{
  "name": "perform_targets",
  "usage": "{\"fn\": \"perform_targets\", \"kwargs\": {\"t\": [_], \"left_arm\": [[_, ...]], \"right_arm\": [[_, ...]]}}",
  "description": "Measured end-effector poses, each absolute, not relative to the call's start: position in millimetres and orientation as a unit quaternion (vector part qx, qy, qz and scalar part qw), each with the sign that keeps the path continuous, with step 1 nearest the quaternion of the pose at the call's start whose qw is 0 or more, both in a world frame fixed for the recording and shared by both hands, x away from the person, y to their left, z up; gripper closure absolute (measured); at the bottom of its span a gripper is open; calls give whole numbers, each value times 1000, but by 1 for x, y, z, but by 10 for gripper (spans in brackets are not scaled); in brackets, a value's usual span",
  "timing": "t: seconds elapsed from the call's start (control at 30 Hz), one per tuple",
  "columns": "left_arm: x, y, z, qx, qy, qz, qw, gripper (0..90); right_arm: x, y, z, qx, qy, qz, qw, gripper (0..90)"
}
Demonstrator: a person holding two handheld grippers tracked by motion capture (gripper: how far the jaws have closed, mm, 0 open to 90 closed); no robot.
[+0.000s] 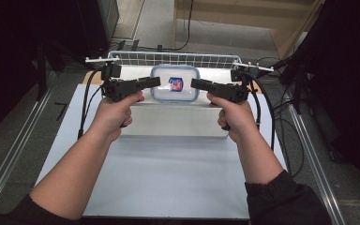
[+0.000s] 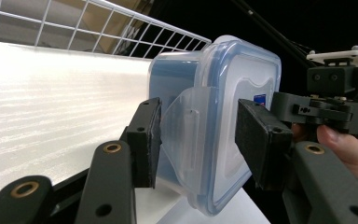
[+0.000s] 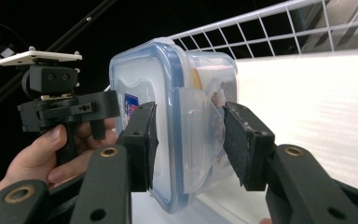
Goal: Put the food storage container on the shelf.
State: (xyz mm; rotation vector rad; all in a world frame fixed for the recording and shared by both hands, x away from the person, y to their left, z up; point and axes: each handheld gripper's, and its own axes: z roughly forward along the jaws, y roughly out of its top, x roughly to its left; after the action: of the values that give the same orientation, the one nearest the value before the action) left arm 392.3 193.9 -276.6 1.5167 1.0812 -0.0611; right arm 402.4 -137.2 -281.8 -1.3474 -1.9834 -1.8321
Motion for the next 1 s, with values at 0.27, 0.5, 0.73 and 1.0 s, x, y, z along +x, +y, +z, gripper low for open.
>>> {"fn": "perform_targets", "kwargs": {"t": [0.27,0.5,0.73,1.0], "left_arm": [[397,193,-273,649,487,-52,582,530],[399,193,-274,648,502,-66,569,530],[404,194,-277,639,506,-69,574,523],[405,191,-279,645,502,-53,573,493]], "right_arm": [[408,-141,-283,-465,-645,-599,95,571],[411,-142,-286,-473,-647,-587,111,570],[414,-140,-288,-479,-643,-588,109,562],[417,-136,-291,-485,-643,-583,103,532]]}}
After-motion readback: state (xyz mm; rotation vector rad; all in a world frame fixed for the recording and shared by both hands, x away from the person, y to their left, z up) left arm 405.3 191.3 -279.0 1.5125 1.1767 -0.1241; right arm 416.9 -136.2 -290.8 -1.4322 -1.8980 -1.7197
